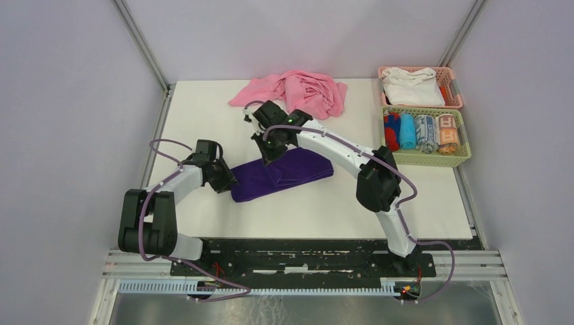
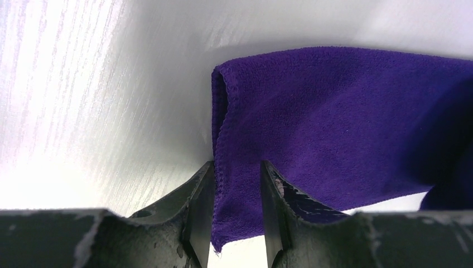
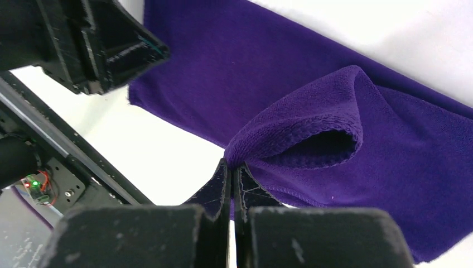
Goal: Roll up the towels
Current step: Fold the towel at the center of the board.
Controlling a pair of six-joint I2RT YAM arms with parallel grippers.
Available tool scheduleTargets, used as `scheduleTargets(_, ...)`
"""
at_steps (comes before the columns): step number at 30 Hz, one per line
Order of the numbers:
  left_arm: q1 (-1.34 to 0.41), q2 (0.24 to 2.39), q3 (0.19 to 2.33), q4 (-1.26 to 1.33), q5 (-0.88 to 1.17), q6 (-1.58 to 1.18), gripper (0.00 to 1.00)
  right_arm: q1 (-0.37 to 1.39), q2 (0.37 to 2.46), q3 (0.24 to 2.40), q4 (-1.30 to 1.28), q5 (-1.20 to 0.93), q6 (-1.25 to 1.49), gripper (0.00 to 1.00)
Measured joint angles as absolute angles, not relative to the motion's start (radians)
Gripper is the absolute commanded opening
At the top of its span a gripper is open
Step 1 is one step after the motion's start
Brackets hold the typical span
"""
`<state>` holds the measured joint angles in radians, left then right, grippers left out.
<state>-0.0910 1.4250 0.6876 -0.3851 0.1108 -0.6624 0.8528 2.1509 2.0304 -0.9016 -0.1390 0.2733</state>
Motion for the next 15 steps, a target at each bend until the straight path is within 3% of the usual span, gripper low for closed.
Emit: scheduleTargets(15,-0.105,1.425,0.687,-0.386,0.107,-0.666,0.39,0.921,2.251,2.091,-0.824,-0.211,0.310,0.00)
